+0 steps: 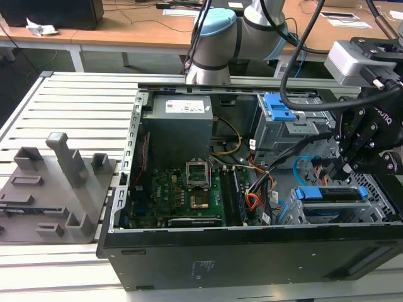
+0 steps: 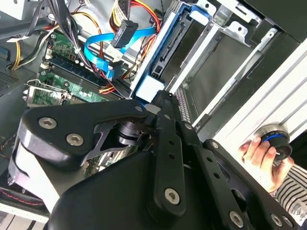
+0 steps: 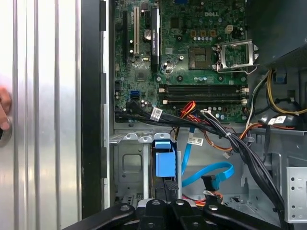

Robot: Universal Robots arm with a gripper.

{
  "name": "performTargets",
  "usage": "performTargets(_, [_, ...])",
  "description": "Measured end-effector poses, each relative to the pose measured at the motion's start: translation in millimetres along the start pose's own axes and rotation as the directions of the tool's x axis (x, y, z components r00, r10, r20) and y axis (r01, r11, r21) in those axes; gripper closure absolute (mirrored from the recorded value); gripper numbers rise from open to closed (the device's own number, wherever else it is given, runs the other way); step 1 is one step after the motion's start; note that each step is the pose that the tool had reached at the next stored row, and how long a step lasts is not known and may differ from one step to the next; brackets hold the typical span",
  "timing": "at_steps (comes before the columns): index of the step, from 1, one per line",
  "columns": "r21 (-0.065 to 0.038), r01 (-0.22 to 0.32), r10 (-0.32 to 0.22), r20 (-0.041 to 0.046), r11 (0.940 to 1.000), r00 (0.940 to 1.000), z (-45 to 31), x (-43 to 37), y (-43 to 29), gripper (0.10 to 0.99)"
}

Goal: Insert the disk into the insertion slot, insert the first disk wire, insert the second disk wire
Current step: 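Insert the disk into the insertion slot, then insert the first disk wire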

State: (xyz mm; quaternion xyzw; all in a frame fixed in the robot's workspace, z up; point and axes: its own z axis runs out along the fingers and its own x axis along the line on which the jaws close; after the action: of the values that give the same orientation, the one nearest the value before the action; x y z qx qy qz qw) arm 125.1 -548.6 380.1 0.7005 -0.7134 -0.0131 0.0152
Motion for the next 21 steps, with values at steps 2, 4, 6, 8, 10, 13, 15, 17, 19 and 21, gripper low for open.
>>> performTargets(2, [0.0,0.0,0.0,-0.0001,1.0,1.0,3.4,-0.1,-0.7,0.98])
performTargets(4, [0.0,0.0,0.0,0.0,1.0,1.0,6.4,-0.1,-2.9,0.98])
performTargets(6, [0.0,0.0,0.0,0.0,1.0,1.0,11.1,-0.2,-7.9,0.98])
performTargets(8, [0.0,0.0,0.0,-0.0001,1.0,1.0,15.1,-0.2,-8.2,0.98])
performTargets(10, [0.0,0.0,0.0,-0.0001,1.0,1.0,18.7,-0.2,-8.7,0.98])
performTargets(13, [0.0,0.0,0.0,-0.0001,1.0,1.0,19.9,-0.2,-9.0,0.98])
performTargets(15, [0.0,0.0,0.0,-0.0002,1.0,1.0,20.0,-0.2,-9.0,0.98])
performTargets(17, [0.0,0.0,0.0,-0.0001,1.0,1.0,20.1,-0.2,-9.1,0.98])
performTargets(19, [0.0,0.0,0.0,-0.0002,1.0,1.0,20.1,-0.2,-9.1,0.98])
performTargets(21, [0.0,0.0,0.0,-0.0001,1.0,1.0,20.2,-0.2,-9.1,0.98])
